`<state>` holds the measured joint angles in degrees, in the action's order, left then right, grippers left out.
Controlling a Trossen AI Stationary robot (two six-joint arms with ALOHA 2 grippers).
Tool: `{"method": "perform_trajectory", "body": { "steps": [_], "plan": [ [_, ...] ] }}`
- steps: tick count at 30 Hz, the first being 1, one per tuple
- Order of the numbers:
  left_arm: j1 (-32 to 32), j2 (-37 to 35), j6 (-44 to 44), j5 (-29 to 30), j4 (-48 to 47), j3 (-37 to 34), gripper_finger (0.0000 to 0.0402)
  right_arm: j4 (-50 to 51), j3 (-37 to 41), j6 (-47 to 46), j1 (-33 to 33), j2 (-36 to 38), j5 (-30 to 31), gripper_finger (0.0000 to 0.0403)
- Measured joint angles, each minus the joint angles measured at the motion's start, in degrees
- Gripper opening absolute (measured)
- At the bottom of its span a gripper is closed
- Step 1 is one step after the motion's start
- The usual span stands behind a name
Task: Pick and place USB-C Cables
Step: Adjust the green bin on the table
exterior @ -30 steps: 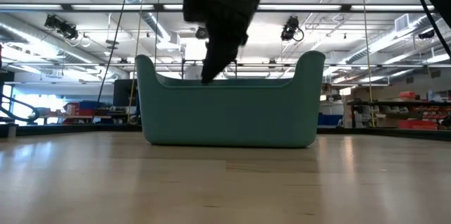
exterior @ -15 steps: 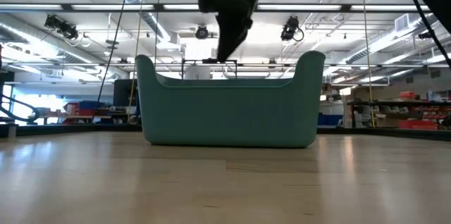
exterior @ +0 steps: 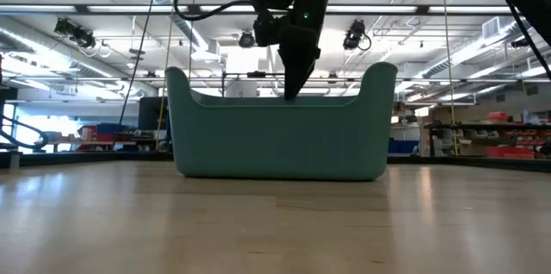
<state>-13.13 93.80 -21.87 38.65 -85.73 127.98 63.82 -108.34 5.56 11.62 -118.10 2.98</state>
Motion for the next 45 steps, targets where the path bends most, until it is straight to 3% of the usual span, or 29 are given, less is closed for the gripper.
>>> {"method": "perform_trajectory", "body": {
  "steps": [14, 18, 25, 39, 45],
  "plan": [
    [0.02, 0.0, 0.02, 0.0, -0.09, 0.0, 0.0199, -2.62, 8.54, -0.03, -0.56, 0.04, -1.22, 0.0174],
    [0.02, 0.0, 0.01, 0.0, -0.09, 0.0, 0.0199, -2.09, 10.8, -0.02, -0.55, 0.02, -1.49, 0.0129],
    [0.04, 0.0, 0.0, 0.0, -0.07, 0.0, 0.0199, -2.24, 11.85, 0.24, -0.59, 0.02, -4.17, 0.0011],
    [0.04, 0.0, -0.04, 0.0, -0.04, 0.0, 0.0199, 1.52, 11.83, 5.28, -4.53, 0.02, -4.11, 0.0003],
    [0.04, 0.0, -0.07, 0.02, 0.0, 0.0, 0.0199, 1.0, 11.83, 3.03, -5.56, 0.02, -4.11, 0.0002]
  ]
}}
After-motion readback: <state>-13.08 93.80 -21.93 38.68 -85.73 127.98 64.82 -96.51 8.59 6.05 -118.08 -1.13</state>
